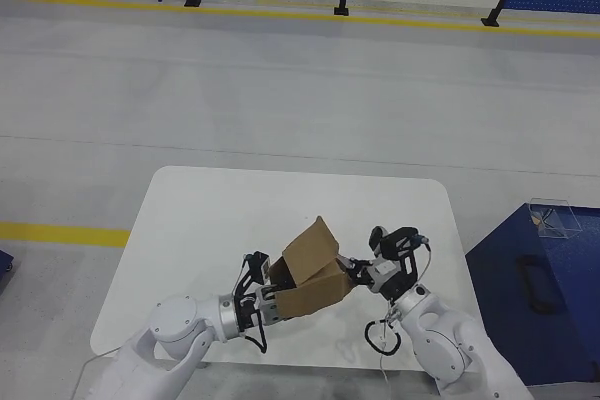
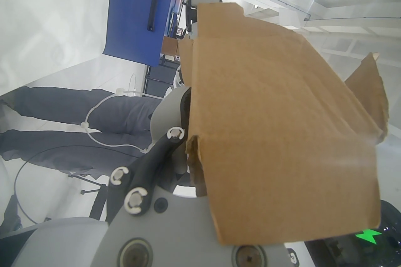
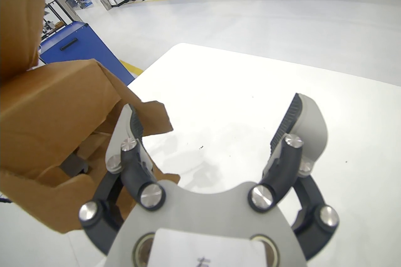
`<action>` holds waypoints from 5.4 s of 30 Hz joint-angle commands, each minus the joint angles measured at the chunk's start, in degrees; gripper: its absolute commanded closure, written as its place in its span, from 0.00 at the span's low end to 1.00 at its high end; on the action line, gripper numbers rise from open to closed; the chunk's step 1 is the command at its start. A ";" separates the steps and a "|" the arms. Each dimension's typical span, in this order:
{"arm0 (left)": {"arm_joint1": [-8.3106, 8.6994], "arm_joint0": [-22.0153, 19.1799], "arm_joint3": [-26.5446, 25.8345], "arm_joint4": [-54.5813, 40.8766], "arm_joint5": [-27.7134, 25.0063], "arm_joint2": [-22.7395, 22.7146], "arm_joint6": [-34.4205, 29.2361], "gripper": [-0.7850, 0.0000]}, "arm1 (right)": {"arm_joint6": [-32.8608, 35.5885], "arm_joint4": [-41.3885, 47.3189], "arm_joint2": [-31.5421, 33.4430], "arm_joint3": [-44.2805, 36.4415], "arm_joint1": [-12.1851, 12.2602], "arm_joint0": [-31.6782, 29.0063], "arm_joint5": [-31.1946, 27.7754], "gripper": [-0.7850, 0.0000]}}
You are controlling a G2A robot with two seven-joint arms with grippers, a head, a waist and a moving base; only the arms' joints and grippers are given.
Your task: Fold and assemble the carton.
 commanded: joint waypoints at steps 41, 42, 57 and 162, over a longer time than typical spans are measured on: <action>-0.24 0.30 0.66 -1.04 1.02 -1.67 -0.43 1.00 | 2.62 -0.17 0.79 -1.15 -1.25 1.11 4.93 0.00; -0.24 0.30 0.66 -1.04 1.02 -1.67 -0.43 1.00 | 2.62 -0.17 0.79 -1.15 -1.25 1.11 4.93 0.00; -0.21 0.95 -0.39 0.15 0.74 -1.73 0.09 1.00 | 0.98 -17.84 -7.79 3.33 -3.49 8.26 21.54 0.00; -0.32 2.75 -0.78 0.36 -0.75 -4.91 -1.74 1.00 | 14.50 8.35 5.78 -5.48 -5.87 -3.22 0.77 0.00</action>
